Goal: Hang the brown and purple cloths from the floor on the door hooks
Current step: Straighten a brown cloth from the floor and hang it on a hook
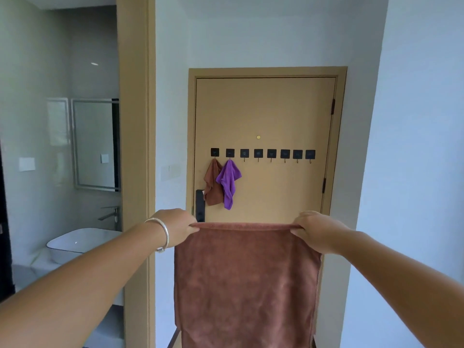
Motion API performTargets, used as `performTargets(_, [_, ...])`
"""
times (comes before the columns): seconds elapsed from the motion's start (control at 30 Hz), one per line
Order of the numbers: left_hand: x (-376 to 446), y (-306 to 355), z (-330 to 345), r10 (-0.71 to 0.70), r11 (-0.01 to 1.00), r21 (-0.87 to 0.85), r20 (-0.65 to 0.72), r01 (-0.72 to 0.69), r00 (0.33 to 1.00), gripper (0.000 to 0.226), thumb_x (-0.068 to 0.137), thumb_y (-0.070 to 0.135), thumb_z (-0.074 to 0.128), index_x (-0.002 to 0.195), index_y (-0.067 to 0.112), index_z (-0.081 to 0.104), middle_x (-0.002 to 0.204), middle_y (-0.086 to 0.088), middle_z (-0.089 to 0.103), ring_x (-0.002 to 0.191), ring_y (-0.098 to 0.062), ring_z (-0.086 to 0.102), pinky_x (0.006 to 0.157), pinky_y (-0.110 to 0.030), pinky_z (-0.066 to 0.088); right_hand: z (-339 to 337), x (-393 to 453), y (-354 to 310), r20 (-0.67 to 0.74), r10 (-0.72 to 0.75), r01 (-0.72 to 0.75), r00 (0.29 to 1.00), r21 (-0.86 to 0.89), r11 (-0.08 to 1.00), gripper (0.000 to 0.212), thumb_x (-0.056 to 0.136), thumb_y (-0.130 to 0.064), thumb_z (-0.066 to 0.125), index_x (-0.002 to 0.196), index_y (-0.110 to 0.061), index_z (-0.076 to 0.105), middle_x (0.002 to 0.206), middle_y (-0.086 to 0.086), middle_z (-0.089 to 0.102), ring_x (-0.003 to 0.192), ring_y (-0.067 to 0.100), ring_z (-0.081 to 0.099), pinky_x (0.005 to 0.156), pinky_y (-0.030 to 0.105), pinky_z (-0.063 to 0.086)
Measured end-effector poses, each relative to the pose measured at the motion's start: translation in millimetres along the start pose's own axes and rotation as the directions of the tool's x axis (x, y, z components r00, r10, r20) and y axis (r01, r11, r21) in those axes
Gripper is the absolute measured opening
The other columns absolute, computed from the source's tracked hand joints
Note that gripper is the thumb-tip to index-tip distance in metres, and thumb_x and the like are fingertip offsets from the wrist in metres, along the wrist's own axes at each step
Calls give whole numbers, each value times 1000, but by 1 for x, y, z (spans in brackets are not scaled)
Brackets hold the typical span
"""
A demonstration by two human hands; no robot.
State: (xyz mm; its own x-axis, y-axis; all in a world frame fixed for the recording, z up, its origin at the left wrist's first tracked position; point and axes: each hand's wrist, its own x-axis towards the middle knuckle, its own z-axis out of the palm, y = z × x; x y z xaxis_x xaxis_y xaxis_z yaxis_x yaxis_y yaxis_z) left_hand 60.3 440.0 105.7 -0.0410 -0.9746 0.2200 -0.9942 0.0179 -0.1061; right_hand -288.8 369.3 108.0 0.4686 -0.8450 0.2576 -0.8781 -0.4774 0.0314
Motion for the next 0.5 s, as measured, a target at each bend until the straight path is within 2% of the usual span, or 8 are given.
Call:
performTargets(0.13, [70, -5, 10, -15, 999, 42, -9, 15, 1000, 38, 100, 43, 34, 81, 22, 58, 79, 3, 59, 68, -16, 53, 60, -28, 38, 15, 69, 31, -28, -12, 13, 1000, 20, 1000, 36, 99, -43, 35, 115, -30, 64, 106, -12, 52, 109, 13, 50, 94, 33, 42])
performTargets(0.3, [161, -11, 10, -17, 997, 70, -60, 21, 998, 34, 100, 41, 34, 81, 24, 57, 86, 2, 62, 78, -18, 58, 68, -31, 43, 27, 161, 75, -53, 2, 1, 999, 50, 999, 35, 99, -41, 35, 116, -30, 64, 121, -7, 57, 120, 17, 47, 99, 36, 40])
performTargets(0.43, [223, -19, 24, -18, 997, 74, -130, 28, 991, 34, 99, 40, 34, 82, 26, 58, 86, 4, 61, 78, -17, 57, 66, -30, 41, 41, 226, 99, -67, -8, 11, 998, 42, 999, 34, 99, -40, 36, 109, -27, 66, 108, -7, 56, 98, 14, 53, 88, 34, 47])
performTargets(0.5, [250, -25, 35, -15, 995, 98, -127, 28, 992, 34, 99, 40, 32, 84, 27, 59, 86, 5, 60, 79, -17, 57, 66, -30, 41, 51, 254, 107, -55, -5, 7, 999, 49, 999, 33, 99, -39, 37, 109, -26, 65, 102, -8, 53, 94, 14, 53, 85, 34, 48])
